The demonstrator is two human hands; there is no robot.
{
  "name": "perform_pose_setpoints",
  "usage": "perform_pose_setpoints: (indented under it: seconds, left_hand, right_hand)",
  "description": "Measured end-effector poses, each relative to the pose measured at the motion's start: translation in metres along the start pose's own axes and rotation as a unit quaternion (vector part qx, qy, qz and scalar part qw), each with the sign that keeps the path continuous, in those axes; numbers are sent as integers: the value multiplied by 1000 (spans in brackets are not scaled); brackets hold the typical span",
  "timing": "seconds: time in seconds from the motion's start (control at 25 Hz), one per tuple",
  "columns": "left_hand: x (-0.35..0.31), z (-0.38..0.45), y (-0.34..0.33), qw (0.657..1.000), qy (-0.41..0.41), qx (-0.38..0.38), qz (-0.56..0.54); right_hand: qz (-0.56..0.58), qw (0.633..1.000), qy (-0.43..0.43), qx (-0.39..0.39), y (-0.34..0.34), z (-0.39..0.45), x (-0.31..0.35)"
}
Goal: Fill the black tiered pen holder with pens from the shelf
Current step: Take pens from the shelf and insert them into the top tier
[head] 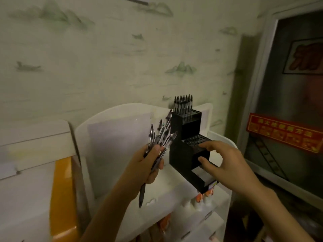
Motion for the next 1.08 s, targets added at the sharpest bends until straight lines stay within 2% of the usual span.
perform_pose_setpoints:
  seconds: [0.24,0.52,0.64,0.72,0.84,1.08]
  left_hand:
    - [15,82,-23,1000,-15,-1,23]
    - [25,197,-26,999,-24,-21,23]
    - [31,225,-31,999,-12,-39,34]
    - [34,237,-36,998,-3,-49,44]
    - [37,245,-43,996,2,-65,58]
    - [39,256,-51,987,34,-132,83]
  right_hand:
    - [12,1000,25,-3,-4,62,-65]
    - [16,998,60,26,-14,177,-129]
    - [88,994,63,9,-22,210,-150]
    - [203,978,39,2,-31,224,-161]
    - [371,927,-20,51,-49,240,-167]
    - [509,849,-83,112,-64,267,-170]
Point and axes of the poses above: each hand's wrist, its own z-axis towards the middle knuckle, its own y-axis out of the back of the hand, x = y × z, the point moved 4 cm from there along z, towards the middle knuckle, and after that the axes turned 10 degrees about z, right-handed, at the moved point
